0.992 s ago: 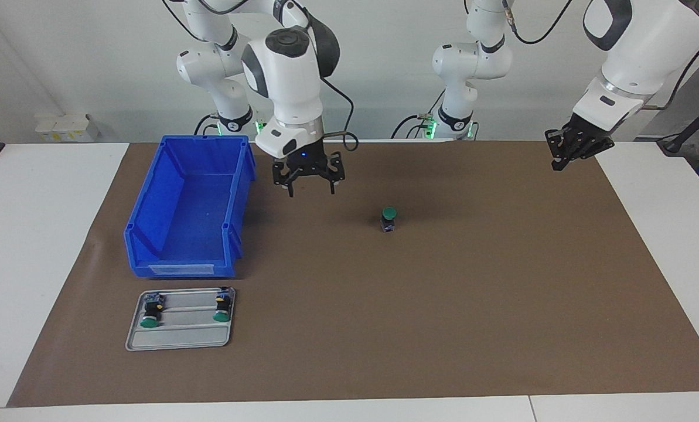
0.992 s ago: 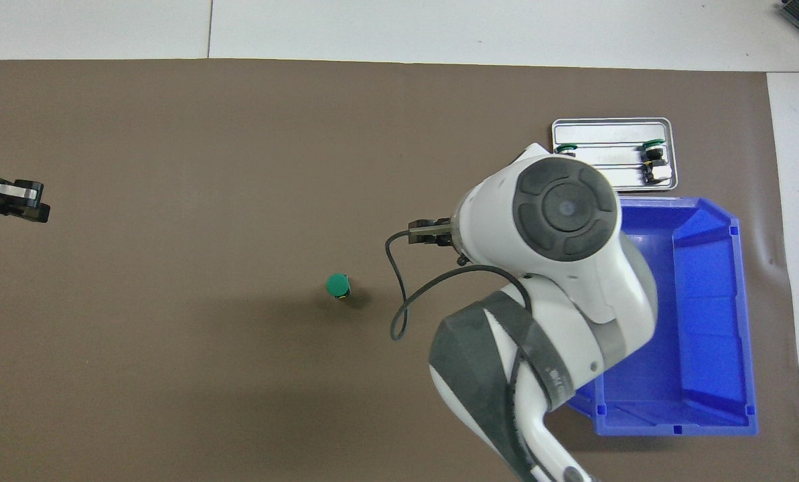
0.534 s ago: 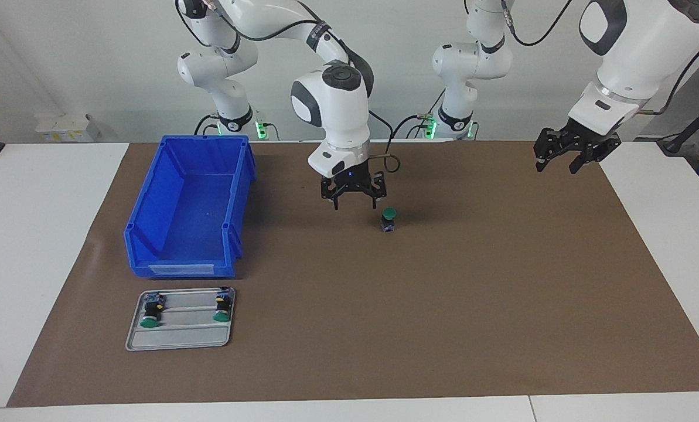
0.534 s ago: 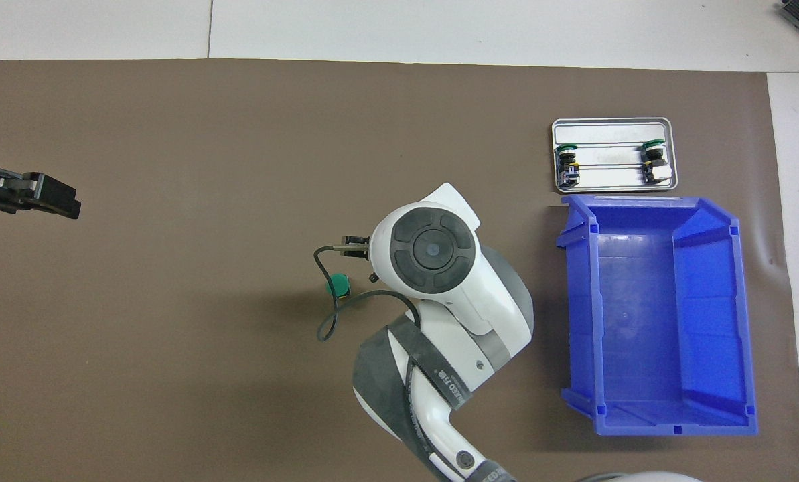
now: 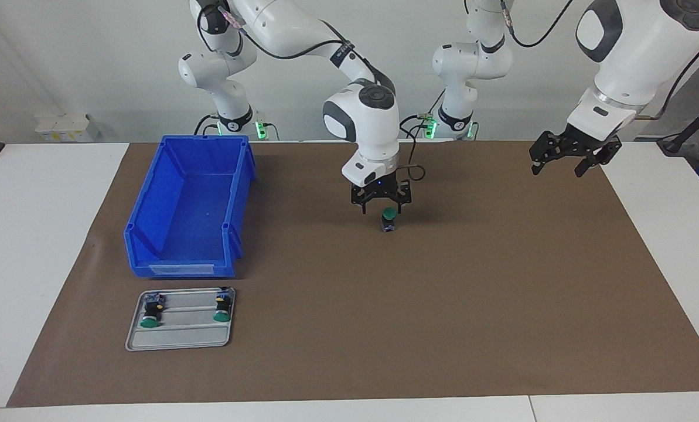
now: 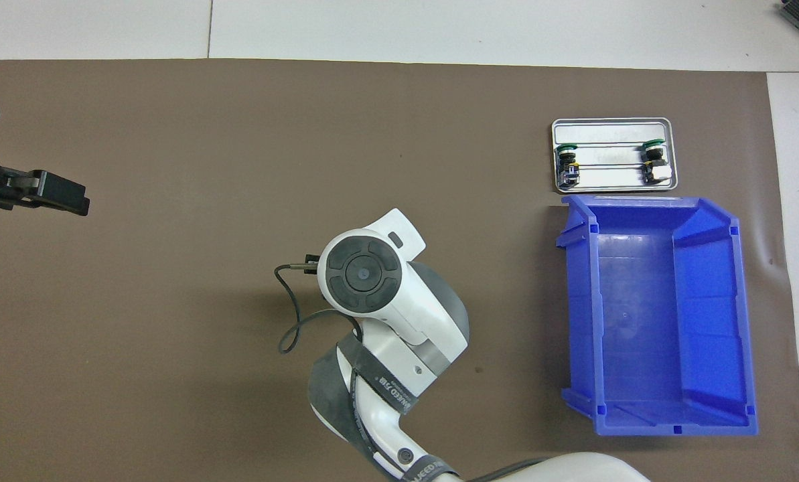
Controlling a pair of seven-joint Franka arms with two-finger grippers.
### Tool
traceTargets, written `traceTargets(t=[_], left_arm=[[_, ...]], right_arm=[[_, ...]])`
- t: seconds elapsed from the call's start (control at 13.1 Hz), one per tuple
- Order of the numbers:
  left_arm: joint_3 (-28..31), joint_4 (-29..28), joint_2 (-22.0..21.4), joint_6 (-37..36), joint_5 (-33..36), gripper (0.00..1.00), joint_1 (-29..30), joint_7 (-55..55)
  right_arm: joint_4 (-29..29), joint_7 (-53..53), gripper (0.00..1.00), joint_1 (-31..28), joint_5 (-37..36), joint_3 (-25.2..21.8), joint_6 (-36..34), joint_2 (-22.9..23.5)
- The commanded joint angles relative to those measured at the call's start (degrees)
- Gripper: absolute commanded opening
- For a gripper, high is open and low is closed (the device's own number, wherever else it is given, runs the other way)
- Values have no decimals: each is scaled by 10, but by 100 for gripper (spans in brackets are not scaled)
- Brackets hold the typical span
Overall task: Place and press button with both arms
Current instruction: 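Grasp the green button with the right gripper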
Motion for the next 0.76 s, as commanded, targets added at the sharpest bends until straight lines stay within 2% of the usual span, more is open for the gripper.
traceTargets(t=[0.0,0.23,0.46,0.53,0.61,0.69], left_arm=[[-1,-27,-18,23,7,99,0,-10],[-1,-50,-28,42,8,99,1,-10],[-1,-45,-27,41,8,99,2,-8],[-1,-44,-27,41,8,99,2,-8],[-1,-46,-27,41,8,99,3,-8],[-1,-45,-27,41,8,99,4,-7]], right_arm=[[18,34,97,6,-23,-1,19,30],[17,43,91,18,-36,-1,33,53],[11,44,75,20,-38,-2,32,53],[12,44,64,19,-39,-3,29,53],[13,44,49,19,-43,-2,29,52],[13,44,28,20,-50,-2,26,52]])
